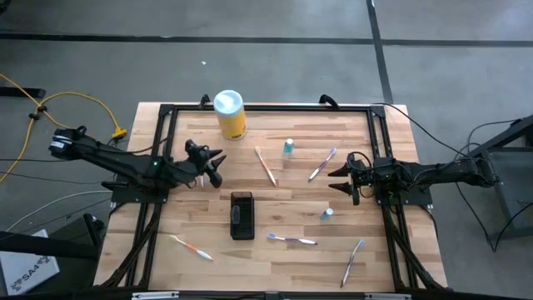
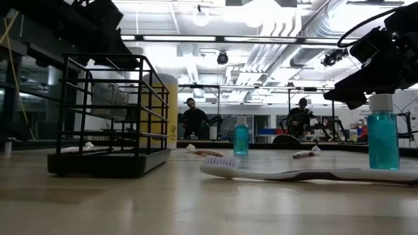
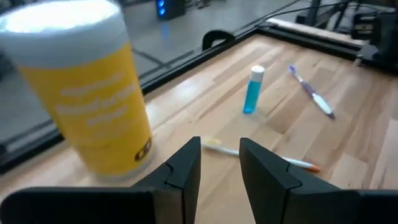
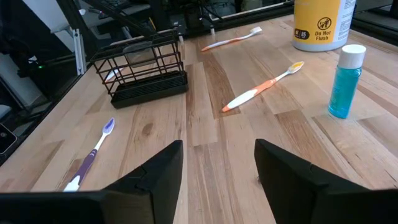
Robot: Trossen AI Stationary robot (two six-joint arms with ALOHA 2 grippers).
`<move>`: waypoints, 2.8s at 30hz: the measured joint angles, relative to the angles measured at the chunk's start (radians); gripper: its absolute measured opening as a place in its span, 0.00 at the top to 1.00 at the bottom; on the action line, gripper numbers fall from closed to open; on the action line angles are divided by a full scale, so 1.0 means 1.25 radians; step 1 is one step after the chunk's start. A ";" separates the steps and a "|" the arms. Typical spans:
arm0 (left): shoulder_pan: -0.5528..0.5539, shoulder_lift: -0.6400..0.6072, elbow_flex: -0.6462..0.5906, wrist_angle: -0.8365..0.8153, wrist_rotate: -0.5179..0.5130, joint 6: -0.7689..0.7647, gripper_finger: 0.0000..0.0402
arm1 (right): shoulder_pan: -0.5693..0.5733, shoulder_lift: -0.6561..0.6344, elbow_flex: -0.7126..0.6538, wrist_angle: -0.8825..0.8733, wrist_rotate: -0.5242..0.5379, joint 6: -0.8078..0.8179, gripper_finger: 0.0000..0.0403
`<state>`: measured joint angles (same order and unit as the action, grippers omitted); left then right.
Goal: Pick & Place toothbrushing station
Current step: Put the top blue mouthwash into the middle section of the black wire organizer
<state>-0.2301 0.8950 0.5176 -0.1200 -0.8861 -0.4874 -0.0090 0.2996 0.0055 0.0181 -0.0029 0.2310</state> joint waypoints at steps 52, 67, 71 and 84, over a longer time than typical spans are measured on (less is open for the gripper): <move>0.244 0.225 0.052 0.321 0.365 0.193 0.74 | 0.000 0.000 0.000 0.001 0.000 0.000 0.52; 0.296 0.341 0.052 0.516 0.471 0.288 0.74 | 0.000 0.000 0.000 0.001 0.000 0.000 0.52; 0.315 0.364 0.062 0.525 0.528 0.282 0.74 | 0.000 0.000 0.000 0.001 0.000 0.000 0.52; 0.319 0.412 0.333 0.104 0.527 0.372 0.74 | 0.000 0.000 0.000 0.000 0.000 0.000 0.52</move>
<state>0.1684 1.4105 0.9335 0.0099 -0.2268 -0.0227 -0.0090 0.3000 0.0053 0.0186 -0.0029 0.2310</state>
